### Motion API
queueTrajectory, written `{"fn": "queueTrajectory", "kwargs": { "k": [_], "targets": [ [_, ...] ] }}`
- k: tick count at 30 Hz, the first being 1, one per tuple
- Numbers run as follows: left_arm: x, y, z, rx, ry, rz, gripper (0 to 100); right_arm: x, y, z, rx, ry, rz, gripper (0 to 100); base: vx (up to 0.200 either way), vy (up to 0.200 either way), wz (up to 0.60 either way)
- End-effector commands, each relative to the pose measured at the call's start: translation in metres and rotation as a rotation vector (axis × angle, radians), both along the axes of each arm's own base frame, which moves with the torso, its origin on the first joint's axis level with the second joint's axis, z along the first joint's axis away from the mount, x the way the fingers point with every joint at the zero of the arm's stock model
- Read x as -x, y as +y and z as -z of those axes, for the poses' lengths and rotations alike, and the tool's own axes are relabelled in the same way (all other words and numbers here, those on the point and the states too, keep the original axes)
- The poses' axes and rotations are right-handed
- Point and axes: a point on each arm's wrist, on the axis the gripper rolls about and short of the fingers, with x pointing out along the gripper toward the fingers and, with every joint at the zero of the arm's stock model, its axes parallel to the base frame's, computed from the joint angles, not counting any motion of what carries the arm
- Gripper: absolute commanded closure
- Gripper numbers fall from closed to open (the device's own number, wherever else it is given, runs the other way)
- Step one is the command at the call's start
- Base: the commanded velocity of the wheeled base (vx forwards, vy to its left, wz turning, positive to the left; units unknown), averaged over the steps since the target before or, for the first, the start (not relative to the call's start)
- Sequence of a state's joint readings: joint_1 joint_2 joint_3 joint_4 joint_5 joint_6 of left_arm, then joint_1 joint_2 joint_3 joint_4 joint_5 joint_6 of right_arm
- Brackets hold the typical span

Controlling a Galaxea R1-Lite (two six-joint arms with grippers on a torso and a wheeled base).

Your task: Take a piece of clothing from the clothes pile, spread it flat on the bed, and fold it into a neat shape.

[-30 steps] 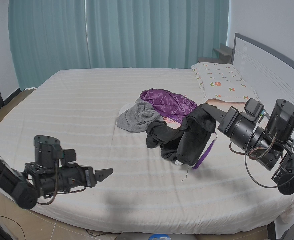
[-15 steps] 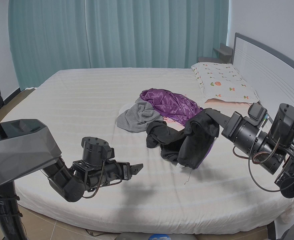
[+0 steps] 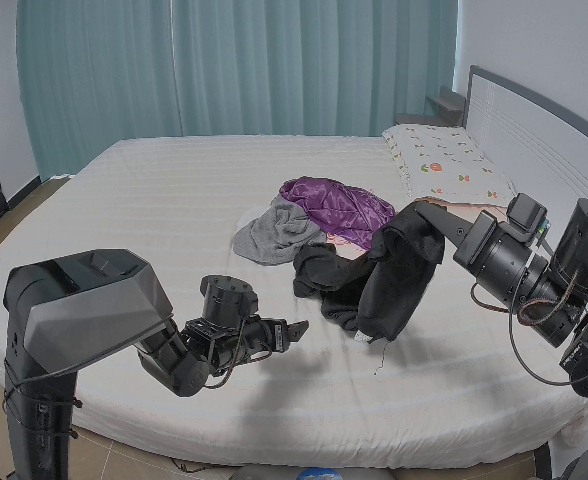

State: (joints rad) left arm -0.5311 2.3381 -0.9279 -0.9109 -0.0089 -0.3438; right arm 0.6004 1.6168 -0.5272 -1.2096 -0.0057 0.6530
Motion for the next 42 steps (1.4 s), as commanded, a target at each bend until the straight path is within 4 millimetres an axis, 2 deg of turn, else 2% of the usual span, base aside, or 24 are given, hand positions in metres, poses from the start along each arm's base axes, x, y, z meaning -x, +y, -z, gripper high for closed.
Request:
{"fn": "queueTrajectory", "kwargs": {
  "k": [1,6,14,26,34,40,41,42],
  "targets": [
    [-0.008,-0.016,0.008,-0.003,-0.021,0.009,0,0.009,0.004,-0.006,-0.011,-0.022,-0.031,100,0.0,0.0,0.0],
    [-0.02,-0.03,0.005,0.003,-0.056,0.009,0,0.016,0.003,-0.016,-0.026,-0.056,-0.043,100,0.0,0.0,0.0],
    [-0.036,-0.041,0.016,-0.01,-0.073,-0.03,0,0.026,-0.003,-0.028,-0.054,-0.097,-0.057,100,0.0,0.0,0.0],
    [-0.05,-0.049,0.029,-0.015,-0.082,-0.049,0,0.027,-0.002,-0.029,-0.056,-0.101,-0.066,100,0.0,0.0,0.0],
    [-0.059,-0.053,0.043,-0.022,-0.072,-0.052,0,0.031,-0.005,-0.037,-0.075,-0.127,-0.065,100,0.0,0.0,0.0],
    [-0.064,-0.055,0.043,-0.019,-0.075,-0.054,0,0.031,-0.005,-0.037,-0.075,-0.127,-0.067,100,0.0,0.0,0.0],
    [-0.065,-0.055,0.043,-0.023,-0.068,-0.055,100,0.031,-0.005,-0.037,-0.074,-0.126,-0.065,100,0.0,0.0,0.0],
    [-0.066,-0.055,0.042,-0.022,-0.07,-0.055,100,0.031,-0.005,-0.037,-0.074,-0.126,-0.065,100,0.0,0.0,0.0]
  ]
}}
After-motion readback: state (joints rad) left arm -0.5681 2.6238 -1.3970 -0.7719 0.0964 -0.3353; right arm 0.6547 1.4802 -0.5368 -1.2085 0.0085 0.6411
